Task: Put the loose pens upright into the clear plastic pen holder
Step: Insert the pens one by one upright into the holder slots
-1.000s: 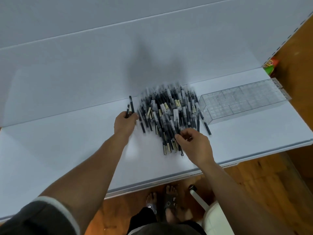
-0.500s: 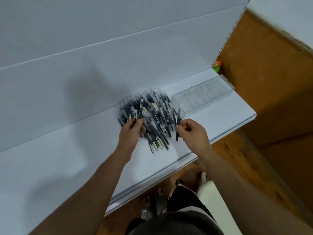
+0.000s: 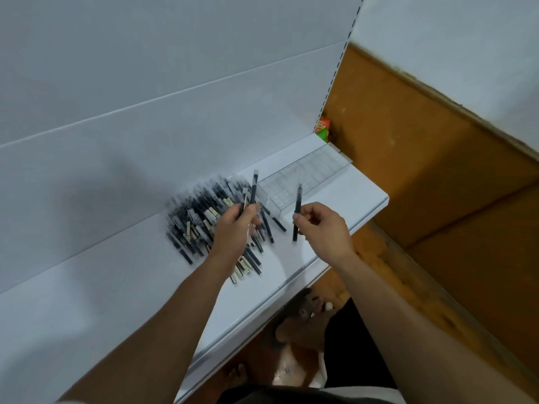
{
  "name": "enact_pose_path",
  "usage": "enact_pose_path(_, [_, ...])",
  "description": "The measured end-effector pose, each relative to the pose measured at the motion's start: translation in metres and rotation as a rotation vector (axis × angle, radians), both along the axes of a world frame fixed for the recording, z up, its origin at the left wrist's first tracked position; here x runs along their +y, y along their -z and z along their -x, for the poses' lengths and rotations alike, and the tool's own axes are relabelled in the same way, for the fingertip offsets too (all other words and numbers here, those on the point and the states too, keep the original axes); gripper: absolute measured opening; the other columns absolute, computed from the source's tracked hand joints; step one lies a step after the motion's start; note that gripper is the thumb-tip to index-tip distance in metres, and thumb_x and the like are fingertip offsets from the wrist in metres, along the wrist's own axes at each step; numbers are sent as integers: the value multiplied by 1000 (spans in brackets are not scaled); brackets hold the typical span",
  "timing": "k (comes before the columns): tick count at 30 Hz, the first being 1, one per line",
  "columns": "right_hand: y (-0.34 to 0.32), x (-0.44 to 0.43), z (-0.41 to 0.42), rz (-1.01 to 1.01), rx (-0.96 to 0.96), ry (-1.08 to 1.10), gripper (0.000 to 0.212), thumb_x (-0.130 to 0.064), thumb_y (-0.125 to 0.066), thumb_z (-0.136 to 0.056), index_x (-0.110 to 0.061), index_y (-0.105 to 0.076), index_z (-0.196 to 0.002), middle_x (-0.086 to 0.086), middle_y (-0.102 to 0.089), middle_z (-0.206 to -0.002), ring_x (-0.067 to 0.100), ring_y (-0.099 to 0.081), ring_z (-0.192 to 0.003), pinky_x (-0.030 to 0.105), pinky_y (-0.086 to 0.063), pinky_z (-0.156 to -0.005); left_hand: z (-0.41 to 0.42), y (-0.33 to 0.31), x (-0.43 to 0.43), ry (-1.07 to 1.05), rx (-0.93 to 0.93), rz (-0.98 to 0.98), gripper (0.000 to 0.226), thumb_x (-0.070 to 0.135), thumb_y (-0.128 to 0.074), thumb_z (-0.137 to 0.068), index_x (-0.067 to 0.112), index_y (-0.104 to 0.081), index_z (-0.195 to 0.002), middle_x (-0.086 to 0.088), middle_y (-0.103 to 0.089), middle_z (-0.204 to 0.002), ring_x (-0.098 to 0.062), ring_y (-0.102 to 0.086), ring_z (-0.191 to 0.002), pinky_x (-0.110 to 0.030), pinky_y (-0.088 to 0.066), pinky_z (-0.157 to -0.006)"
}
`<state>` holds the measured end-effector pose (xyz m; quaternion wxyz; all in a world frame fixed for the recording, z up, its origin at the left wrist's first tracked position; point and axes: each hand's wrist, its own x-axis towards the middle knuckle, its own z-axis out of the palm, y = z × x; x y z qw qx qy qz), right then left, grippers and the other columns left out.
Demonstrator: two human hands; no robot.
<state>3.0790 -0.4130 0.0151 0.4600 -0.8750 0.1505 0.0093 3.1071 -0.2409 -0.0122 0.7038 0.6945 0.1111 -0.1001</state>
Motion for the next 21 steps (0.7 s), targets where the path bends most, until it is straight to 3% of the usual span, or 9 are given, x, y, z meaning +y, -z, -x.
enact_pose_path(5, [-8, -8, -20, -6, -42, -22, 10, -30, -63, -92, -30, -60, -82, -3, -65, -78, 23, -66, -82, 41, -54, -75, -8, -6, -6, -32, -12, 30, 19, 31, -54, -97, 20, -68, -92, 12, -63, -64, -1, -54, -54, -14, -46, -48])
enact_pose_path(10, [-20, -16, -55, -17, -70, -103, 4, -29, -64, -91, -30, -61, -91, -4, -68, -76, 19, -68, -79, 42, -58, -78, -17, -9, -10, -88, -35, -25, 22, 35, -53, -96, 23, -67, -85, 14, -63, -62, 2, -54, -51, -12, -45, -46])
enact_pose_path(13, [-22, -23, -80, -45, -75, -170, 4, -28, -66, -89, -27, -62, -90, -3, -69, -75, 17, -69, -79, 44, -58, -80, -26, -3, -17, -148, -58, -9, 24, 34, -55, -96, 16, -66, -84, 13, -63, -63, 1, -53, -50, -12, -43, -46])
enact_pose_path(17, [-10, -42, -121, -90, -88, -310, 5, -26, -67, -86, -23, -63, -88, 2, -71, -80, 16, -69, -80, 46, -56, -82, -50, 12, -39, -240, -145, 25, 16, 27, -55, -98, 18, -68, -93, 9, -66, -67, -3, -55, -55, -14, -46, -50])
enact_pose_path(21, [19, -68, -182, -90, -140, -516, 4, -29, -68, -86, -27, -65, -83, -6, -70, -78, 17, -69, -81, 46, -57, -81, -80, 34, -67, -423, -227, -37, 16, 22, -53, -99, 17, -68, -95, 5, -65, -67, -10, -54, -56, -22, -46, -50])
